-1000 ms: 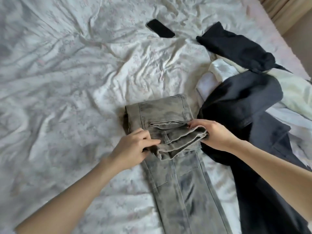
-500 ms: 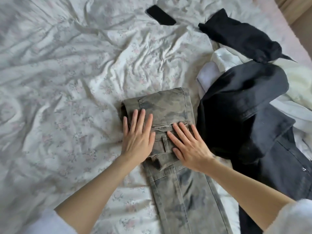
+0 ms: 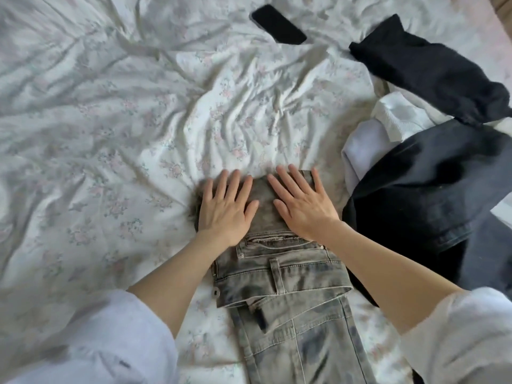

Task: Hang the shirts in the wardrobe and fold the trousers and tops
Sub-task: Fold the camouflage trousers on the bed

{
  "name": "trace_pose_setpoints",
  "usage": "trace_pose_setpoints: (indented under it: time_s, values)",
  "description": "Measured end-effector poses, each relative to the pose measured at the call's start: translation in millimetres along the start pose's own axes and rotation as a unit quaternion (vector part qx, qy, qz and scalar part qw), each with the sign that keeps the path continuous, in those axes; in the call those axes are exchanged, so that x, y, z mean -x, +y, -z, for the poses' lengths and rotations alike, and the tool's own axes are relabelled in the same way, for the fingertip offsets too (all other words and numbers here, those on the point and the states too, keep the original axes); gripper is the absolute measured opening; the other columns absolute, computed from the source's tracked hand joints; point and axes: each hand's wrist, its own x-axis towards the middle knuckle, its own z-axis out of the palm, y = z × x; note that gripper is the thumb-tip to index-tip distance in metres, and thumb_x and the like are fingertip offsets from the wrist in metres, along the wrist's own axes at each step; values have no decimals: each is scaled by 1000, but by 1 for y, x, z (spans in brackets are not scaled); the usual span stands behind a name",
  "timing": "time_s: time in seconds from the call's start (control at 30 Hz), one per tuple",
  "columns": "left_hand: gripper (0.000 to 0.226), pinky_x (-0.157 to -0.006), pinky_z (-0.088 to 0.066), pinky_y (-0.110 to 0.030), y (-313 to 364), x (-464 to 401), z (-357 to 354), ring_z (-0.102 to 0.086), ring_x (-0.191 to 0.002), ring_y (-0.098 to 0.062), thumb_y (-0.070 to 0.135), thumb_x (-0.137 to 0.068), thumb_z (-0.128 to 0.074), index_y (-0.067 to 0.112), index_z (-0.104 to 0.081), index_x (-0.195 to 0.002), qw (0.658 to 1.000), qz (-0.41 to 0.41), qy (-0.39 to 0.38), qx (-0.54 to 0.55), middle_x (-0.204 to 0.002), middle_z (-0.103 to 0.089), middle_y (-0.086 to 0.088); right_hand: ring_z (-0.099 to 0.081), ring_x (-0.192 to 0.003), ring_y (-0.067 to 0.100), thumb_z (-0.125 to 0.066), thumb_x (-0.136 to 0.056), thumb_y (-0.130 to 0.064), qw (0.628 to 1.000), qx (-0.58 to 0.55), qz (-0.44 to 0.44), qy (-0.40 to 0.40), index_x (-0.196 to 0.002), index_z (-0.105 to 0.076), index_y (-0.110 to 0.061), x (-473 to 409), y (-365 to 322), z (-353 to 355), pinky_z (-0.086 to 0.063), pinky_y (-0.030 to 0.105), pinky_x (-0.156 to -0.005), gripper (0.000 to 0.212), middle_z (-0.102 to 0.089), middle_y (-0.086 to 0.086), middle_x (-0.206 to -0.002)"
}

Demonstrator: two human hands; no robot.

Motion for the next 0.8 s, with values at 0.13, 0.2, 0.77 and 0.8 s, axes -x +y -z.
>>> trace_pose_setpoints:
  time_s: [0.13, 0.2, 0.77, 0.8]
  values:
    - [63, -111, -16, -41, -12, 8, -2, -19, -140, -21, 52, -95, -16, 19, -14, -149, 999, -39, 36, 5, -154, -21, -3, 10, -144, 16, -12, -97, -46, 1000, 6, 14, -8, -147, 11, -26, 1, 5, -1, 8, 46, -114, 59, 9, -5, -157]
    - [68, -105, -26, -41, -21, -2, 9, -29, -134, -22, 59, -90, -27, 23, -19, -147, 997, -50, 11, 49, -149, -30, -2, 3, -144, 15, -27, -96, -50, 998, -32, 21, -44, -149, 3, -25, -9, 14, 14, 1, 45, -115, 66, 0, -6, -157]
    - [41, -61, -45, -30, -32, 30, 101, -56, -71, -12, 34, -80, -71, 11, -54, -109, 970, -32, -104, 215, -82, -60, 4, -50, -76, 19, -65, -80, -33, 996, -66, -6, -52, -94, -46, -24, 23, 21, 115, -33, 31, -65, 26, -53, -6, -84]
    - [40, -54, -39, -26, -33, 32, 116, -51, -66, -9, 36, -80, -71, 12, -53, -108, 975, -24, -81, 207, -76, -55, 8, -49, -75, 19, -64, -81, -32, 998, -63, -14, -23, -93, -45, -24, 28, 18, 127, -32, 32, -69, 24, -51, -7, -82]
